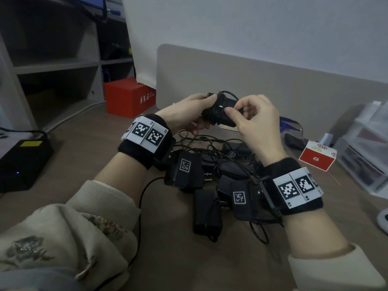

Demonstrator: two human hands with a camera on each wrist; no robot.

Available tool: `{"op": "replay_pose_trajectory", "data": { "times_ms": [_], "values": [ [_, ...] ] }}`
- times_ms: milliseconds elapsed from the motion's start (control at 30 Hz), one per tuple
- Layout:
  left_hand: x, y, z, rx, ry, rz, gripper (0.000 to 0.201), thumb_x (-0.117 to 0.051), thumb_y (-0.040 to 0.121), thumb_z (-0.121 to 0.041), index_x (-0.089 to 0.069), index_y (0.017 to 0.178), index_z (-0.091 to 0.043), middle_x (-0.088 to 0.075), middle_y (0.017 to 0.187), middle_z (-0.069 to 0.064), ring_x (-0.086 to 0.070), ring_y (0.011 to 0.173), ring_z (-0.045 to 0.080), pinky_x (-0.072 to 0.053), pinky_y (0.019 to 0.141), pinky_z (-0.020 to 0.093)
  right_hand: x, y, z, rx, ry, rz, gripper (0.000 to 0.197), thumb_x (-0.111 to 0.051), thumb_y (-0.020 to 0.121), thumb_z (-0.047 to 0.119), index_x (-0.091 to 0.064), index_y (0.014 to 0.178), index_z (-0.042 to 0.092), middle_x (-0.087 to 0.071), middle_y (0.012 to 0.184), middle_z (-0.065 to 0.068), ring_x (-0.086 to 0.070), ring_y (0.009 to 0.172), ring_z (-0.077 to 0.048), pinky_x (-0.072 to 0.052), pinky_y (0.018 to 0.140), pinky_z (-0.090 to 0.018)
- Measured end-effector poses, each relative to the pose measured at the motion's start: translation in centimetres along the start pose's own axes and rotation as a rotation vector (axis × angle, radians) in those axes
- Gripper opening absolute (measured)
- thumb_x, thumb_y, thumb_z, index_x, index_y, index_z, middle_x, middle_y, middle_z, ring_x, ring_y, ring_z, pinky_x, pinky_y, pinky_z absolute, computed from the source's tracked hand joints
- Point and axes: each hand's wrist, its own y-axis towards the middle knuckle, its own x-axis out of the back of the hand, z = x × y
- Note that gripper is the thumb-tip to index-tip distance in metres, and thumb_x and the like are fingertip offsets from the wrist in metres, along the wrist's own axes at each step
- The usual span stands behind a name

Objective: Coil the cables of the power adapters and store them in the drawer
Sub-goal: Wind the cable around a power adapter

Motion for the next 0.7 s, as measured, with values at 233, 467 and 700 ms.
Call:
{"op": "replay_pose_trajectory", "data": {
  "times_ms": [233,467,700],
  "values": [
    [-0.5,0.0,-0.1,-0.077,0.062,-0.05,0.023,-0.031,0.108,-0.034,-0.047,0.113,-0.017,-0.054,0.069,0.007,-0.041,0.047,0.011,-0.032,0.046,0.023,0.3,0.2,-0.2,-0.007,0.109,0.009,0.015,-0.074,0.082,0.013,-0.067,0.076,0.024,-0.054,0.085,0.009,-0.055,0.074,-0.013,-0.053,0.071,-0.031],
    [-0.6,0.2,0.1,-0.095,0.114,-0.031,0.027,-0.029,0.108,-0.025,-0.044,0.128,-0.015,-0.052,0.073,0.006,-0.041,0.043,0.005,-0.033,0.045,0.021,0.3,0.2,-0.3,-0.035,-0.005,0.053,0.018,-0.075,0.081,0.014,-0.064,0.071,0.023,-0.049,0.078,0.01,-0.045,0.064,-0.001,-0.036,0.063,-0.007],
    [-0.9,0.2,0.2,-0.099,0.11,-0.001,0.03,-0.032,0.108,-0.025,-0.042,0.134,-0.014,-0.058,0.075,0.008,-0.046,0.052,0.012,-0.035,0.046,0.022,1.2,0.4,0.0,-0.035,-0.142,0.051,0.011,-0.074,0.083,0.024,-0.067,0.074,0.021,-0.047,0.074,0.01,-0.045,0.064,-0.003,-0.035,0.065,-0.015]
  ]
}}
